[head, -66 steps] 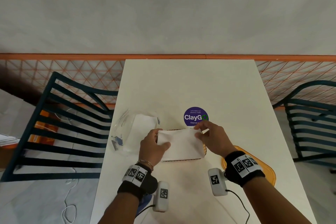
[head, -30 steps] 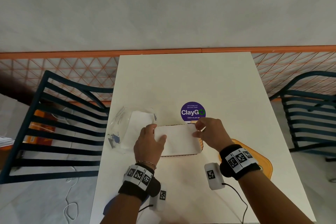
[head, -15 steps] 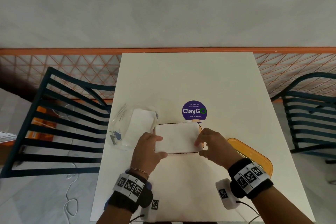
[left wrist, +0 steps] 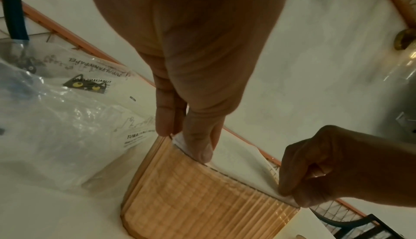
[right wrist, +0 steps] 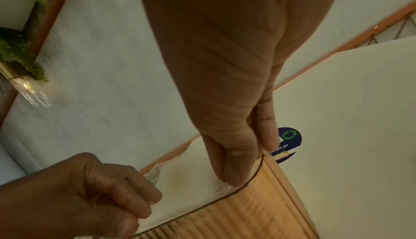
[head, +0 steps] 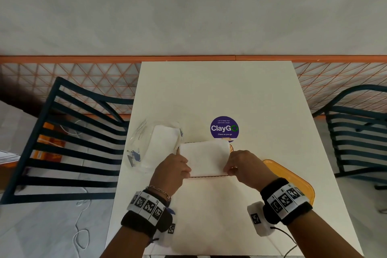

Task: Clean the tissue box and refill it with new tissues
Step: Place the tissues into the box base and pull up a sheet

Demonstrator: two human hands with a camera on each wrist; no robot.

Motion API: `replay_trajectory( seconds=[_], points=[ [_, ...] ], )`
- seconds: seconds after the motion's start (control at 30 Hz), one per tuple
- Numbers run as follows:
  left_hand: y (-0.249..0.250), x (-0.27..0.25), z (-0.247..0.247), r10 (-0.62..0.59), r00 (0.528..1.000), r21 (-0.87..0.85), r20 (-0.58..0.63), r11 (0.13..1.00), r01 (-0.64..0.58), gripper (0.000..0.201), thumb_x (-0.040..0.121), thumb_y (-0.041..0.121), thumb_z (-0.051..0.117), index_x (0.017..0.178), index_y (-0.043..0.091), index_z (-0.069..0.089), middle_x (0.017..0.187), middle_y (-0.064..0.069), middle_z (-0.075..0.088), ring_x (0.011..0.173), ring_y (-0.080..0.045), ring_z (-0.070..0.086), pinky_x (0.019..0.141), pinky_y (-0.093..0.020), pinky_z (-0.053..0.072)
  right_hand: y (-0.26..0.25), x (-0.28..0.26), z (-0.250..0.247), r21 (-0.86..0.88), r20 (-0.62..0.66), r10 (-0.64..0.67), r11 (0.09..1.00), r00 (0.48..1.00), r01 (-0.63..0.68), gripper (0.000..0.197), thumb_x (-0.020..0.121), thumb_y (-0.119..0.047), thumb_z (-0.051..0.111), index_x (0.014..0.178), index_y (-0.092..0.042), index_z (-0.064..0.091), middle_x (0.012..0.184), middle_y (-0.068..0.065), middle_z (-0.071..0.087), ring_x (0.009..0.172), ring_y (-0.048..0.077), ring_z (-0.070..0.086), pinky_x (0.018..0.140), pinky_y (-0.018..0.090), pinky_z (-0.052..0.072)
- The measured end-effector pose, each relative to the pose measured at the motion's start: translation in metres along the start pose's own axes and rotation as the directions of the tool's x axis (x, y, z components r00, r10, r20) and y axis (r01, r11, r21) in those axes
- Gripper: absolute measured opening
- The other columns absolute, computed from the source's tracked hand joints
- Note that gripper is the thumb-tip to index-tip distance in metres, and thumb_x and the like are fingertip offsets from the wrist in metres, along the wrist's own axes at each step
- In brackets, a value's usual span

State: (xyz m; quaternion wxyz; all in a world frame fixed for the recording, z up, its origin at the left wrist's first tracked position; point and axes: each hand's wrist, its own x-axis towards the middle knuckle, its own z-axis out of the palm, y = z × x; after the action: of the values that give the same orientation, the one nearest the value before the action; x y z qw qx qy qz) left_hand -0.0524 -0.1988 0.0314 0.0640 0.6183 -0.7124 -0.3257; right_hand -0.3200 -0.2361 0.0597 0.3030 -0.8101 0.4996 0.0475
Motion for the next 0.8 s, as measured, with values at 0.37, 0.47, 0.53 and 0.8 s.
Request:
replay_trajectory(
  seconds=[0.37,0.47,0.53,0.8],
  points=[
    [-0.003,0.004,-0.001,0.073,0.997,0.115,0.012,0.991,-0.074,0.023,0.095,0.01,0.063,0.108,0.02,0.08,0.124,0.006,0.063,0.117,-0.009,0.057,0.091,-0.019,0.047,-0.007,0.008,0.002,-0.081,0.02,0.052,0.995,0.998,-0.05,0.034,0.082,0.003,0.055,0.093,-0.021,0.077,0.097,-0.004,0.069,0.091,0.018,0.063,0.068,0.021,0.039],
    [-0.003,0.006,-0.005,0.056,0.997,0.13,0.059,0.989,-0.064,0.027,0.094,0.009,0.064,0.113,0.023,0.078,0.125,0.008,0.063,0.118,-0.01,0.057,0.098,-0.025,0.049,-0.009,0.009,0.001,-0.089,0.019,0.067,0.994,0.998,-0.065,0.037,0.082,0.003,0.053,0.095,-0.021,0.077,0.098,-0.004,0.072,0.092,0.019,0.064,0.071,0.024,0.047],
    [-0.004,0.008,-0.008,0.034,0.998,0.126,0.058,0.991,-0.041,0.03,0.092,0.007,0.065,0.111,0.026,0.078,0.12,0.009,0.066,0.114,-0.01,0.061,0.096,-0.027,0.051,-0.012,0.009,0.0,-0.111,0.009,0.083,0.99,0.997,-0.082,0.037,0.083,0.003,0.052,0.098,-0.021,0.076,0.098,-0.002,0.072,0.092,0.02,0.064,0.07,0.025,0.046],
    [0.006,0.019,-0.01,-0.003,0.998,0.134,0.057,0.991,-0.005,0.027,0.088,0.006,0.07,0.109,0.022,0.076,0.112,0.004,0.068,0.101,-0.014,0.067,0.087,-0.026,0.052,-0.022,0.015,0.002,-0.154,0.02,0.165,0.975,0.986,-0.16,0.026,0.081,0.0,0.059,0.09,-0.021,0.074,0.091,0.0,0.072,0.079,0.019,0.063,0.065,0.021,0.039]
  ],
)
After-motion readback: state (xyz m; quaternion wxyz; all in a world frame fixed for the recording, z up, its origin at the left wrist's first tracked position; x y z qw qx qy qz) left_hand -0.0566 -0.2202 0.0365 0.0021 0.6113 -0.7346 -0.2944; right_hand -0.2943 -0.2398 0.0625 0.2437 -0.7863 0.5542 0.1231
